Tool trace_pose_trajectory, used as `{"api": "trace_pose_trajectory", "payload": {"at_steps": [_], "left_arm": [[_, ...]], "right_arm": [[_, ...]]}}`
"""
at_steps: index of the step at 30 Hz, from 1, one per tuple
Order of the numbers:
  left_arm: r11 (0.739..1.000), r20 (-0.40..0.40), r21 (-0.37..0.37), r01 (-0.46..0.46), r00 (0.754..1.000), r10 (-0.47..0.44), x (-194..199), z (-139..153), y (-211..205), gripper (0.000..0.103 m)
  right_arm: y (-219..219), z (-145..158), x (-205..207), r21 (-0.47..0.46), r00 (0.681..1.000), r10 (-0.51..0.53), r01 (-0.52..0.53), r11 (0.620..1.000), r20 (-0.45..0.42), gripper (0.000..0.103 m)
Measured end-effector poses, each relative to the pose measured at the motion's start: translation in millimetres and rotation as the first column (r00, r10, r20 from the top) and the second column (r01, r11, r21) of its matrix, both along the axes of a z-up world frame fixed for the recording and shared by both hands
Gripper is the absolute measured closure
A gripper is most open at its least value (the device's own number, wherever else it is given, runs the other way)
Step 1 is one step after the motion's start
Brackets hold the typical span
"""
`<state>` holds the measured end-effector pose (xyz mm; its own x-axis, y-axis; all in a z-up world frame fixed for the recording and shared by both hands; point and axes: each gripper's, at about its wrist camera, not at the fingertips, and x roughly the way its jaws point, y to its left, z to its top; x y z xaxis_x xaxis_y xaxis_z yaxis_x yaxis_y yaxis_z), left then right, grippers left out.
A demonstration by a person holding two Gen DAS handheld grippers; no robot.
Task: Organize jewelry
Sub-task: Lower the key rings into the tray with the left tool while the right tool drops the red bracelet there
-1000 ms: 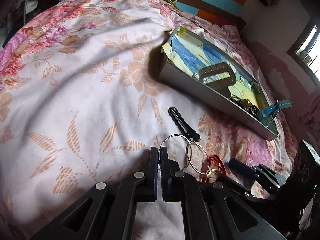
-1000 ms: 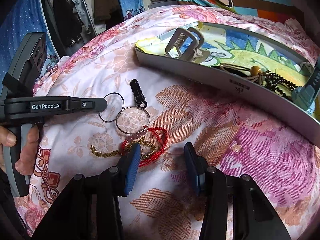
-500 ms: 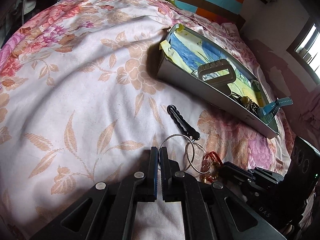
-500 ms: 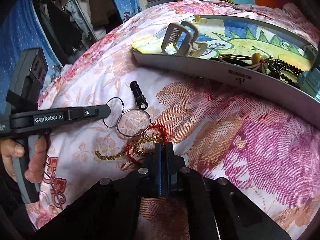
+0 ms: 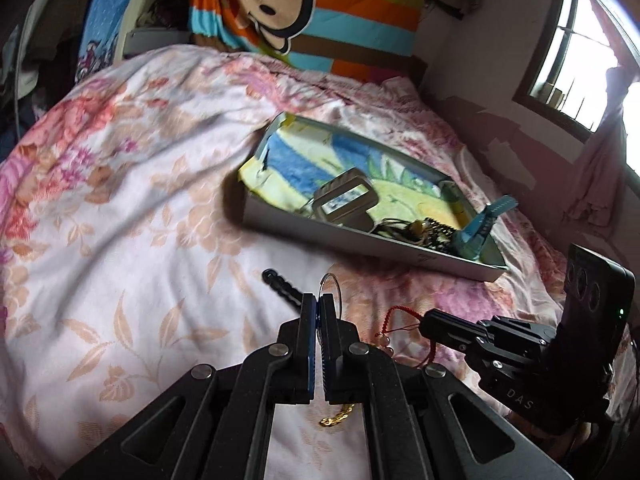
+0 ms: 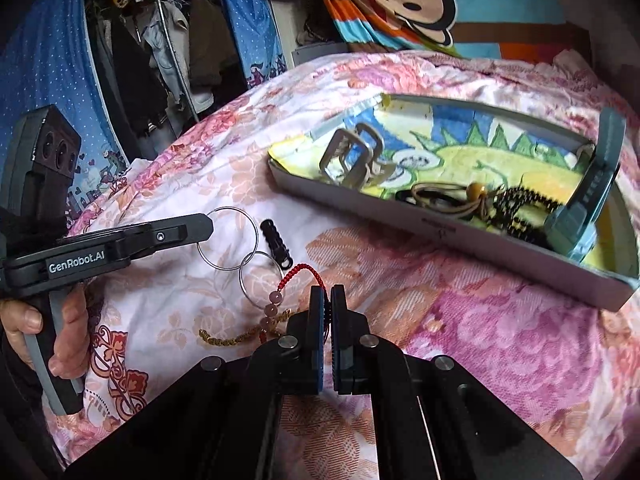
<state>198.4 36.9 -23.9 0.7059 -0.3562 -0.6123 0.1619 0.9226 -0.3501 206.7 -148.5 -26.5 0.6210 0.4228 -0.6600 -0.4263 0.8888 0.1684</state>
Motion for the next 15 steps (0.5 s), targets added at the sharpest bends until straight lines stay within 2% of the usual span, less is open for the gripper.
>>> {"api": "trace_pose_trajectory", "payload": {"at_steps": [9,15], "left_arm": [[1.0,0.093,-0.011,0.012,0.996,-0.011,-2,32,-6,0.1],[0.998,0.149,-0.065,0.016,0.989,-0.006,19,71,-25,0.1]], "right_arm": [[-29,34,3,0.038,0.99,-0.085,0.081,0.996,0.115,0.1],[-72,61,15,0.099,0.951,-0.229,0.212,0.972,0.207,0.1]]}}
